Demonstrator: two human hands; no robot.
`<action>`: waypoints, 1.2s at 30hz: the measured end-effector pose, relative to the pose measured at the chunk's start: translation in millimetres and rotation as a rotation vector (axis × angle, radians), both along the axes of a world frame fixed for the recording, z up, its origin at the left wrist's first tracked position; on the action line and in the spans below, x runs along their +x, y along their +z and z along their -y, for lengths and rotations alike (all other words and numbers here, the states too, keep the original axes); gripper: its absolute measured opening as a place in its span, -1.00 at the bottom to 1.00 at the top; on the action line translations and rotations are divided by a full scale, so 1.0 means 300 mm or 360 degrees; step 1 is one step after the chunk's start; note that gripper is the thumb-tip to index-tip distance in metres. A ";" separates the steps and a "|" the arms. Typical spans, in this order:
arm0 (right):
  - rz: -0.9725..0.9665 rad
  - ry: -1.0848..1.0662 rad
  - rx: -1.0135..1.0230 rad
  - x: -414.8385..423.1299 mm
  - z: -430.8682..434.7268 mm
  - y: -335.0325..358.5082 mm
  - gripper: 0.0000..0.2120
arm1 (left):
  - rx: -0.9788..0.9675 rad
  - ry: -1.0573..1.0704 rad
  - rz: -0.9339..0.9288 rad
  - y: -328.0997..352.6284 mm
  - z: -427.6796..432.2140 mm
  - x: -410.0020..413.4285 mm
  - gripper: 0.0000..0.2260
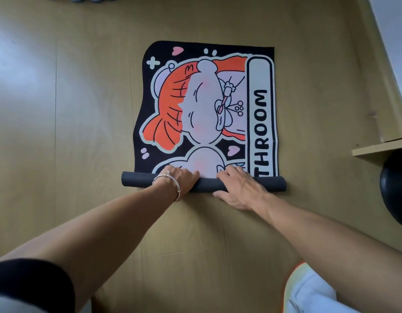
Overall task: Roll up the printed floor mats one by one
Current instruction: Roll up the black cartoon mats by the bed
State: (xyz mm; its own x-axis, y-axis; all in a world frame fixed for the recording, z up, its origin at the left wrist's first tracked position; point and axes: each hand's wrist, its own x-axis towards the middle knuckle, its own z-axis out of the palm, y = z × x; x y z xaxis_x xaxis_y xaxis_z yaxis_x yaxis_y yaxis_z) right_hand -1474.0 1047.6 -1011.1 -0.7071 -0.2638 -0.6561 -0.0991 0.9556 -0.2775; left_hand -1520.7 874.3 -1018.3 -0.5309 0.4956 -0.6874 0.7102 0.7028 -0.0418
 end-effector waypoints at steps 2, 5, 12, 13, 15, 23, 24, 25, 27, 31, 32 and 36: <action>-0.0010 0.0046 0.0005 0.014 0.008 0.002 -0.62 | -0.0024 -0.0096 -0.0026 0.003 0.006 0.021 -0.68; -0.0074 0.0115 0.0025 0.048 0.027 0.000 -0.66 | -0.0080 -0.0250 -0.0123 0.010 0.009 0.074 -0.71; -0.0072 0.0251 0.0040 0.133 0.030 -0.004 -0.71 | 0.0025 -0.0274 -0.0042 0.013 0.019 0.172 -0.68; -0.0091 0.0269 0.0058 0.140 0.032 -0.004 -0.70 | 0.0035 -0.0296 -0.0069 0.010 0.019 0.177 -0.65; -0.0192 0.0293 0.0081 0.147 0.042 -0.007 -0.68 | -0.0002 -0.0391 -0.0167 -0.002 0.021 0.184 -0.60; -0.0293 0.0440 0.0052 0.269 0.079 -0.033 -0.39 | -0.0009 -0.0469 -0.0230 -0.021 0.031 0.190 -0.53; -0.0224 0.0443 0.0089 0.256 0.087 -0.031 -0.38 | 0.0027 -0.0423 -0.0246 -0.021 0.036 0.192 -0.52; -0.0224 0.0489 0.0130 0.243 0.089 -0.041 -0.36 | 0.0067 -0.0371 -0.0261 -0.023 0.043 0.195 -0.48; -0.0249 0.0510 0.0171 0.201 0.087 -0.049 -0.35 | 0.0155 -0.0237 -0.0304 -0.016 0.062 0.209 -0.40; -0.0208 0.0516 0.0216 0.121 0.083 -0.055 -0.38 | 0.0219 -0.0067 -0.0319 0.008 0.085 0.288 -0.35; -0.0173 0.0525 0.0230 0.113 0.084 -0.053 -0.38 | 0.0231 -0.0015 -0.0250 0.009 0.083 0.318 -0.35; -0.0134 0.0531 0.0295 0.091 0.090 -0.045 -0.35 | 0.0304 0.0273 -0.0158 -0.006 0.050 0.348 -0.36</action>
